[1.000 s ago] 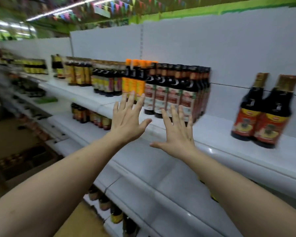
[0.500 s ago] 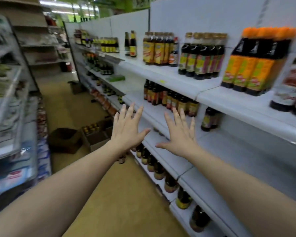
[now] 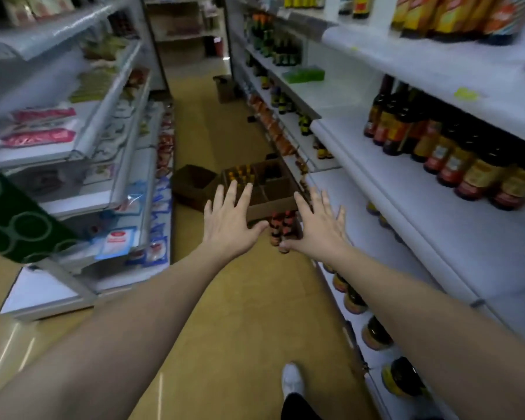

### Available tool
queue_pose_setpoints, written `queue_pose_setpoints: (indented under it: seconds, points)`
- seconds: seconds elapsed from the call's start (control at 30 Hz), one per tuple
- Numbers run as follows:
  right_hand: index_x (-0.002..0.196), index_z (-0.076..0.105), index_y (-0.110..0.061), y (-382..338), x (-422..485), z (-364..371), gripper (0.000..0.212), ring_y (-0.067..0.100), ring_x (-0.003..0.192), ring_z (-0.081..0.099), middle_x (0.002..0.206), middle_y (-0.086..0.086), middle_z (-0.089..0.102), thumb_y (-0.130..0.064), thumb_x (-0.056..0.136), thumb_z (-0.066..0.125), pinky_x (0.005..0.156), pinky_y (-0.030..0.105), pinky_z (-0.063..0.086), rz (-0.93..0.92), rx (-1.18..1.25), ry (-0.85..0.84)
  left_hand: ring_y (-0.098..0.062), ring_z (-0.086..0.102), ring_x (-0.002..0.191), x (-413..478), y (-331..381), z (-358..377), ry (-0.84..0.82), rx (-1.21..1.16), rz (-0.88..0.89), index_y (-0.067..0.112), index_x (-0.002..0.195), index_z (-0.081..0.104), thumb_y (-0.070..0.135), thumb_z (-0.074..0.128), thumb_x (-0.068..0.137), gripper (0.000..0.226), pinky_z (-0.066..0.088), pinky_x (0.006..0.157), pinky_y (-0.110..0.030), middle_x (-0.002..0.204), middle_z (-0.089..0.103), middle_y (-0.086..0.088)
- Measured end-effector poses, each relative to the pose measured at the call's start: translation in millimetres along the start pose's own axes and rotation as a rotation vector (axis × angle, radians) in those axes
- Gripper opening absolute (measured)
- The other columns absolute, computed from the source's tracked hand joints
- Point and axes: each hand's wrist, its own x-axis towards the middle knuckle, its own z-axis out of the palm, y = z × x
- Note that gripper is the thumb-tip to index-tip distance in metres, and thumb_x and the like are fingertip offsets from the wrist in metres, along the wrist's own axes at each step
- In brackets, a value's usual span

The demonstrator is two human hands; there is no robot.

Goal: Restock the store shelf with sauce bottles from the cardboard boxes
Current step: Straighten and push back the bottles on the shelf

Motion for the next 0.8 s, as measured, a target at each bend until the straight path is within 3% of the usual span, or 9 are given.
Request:
queue_pose_setpoints:
  seconds: [0.2,0.43,0.8]
  points:
    - [0.165,0.0,-0.03,9.2,89.1,37.7,0.117,0.029,0.157,-0.018,0.172,0.005,-0.015,-0.07,0.081,0.071,0.124,0.062,-0.004,-0.082,0.039,-0.148,-0.03,0.0,0.16,40.4,-13.0,56.6,-0.139,-0.028,-0.203,0.033,0.165,0.007,0.07,0.051,0.095,0.09,0.014,0.127,-0.055,0.174,0.002,-0.002]
    - [0.165,0.002,-0.029,10.7,191.9,60.7,0.115,0.03,0.157,-0.016,0.172,0.006,-0.014,-0.069,0.082,0.071,0.123,0.063,-0.002,-0.083,0.033,-0.257,-0.029,0.0,0.16,123.8,-38.7,81.9,-0.19,-0.071,-0.297,0.032,0.165,0.008,0.065,0.051,0.098,0.086,0.013,0.127,-0.054,0.174,0.002,-0.002]
    - [0.165,0.003,-0.027,-28.4,384.1,117.3,0.111,0.03,0.158,-0.015,0.172,0.007,-0.012,-0.067,0.085,0.069,0.123,0.064,-0.002,0.024,0.008,-0.365,-0.028,-0.003,0.16,322.0,-130.7,128.7,-0.292,-0.156,-0.238,0.033,0.165,0.004,0.063,0.05,0.1,0.086,0.011,0.126,-0.052,0.174,-0.002,-0.001]
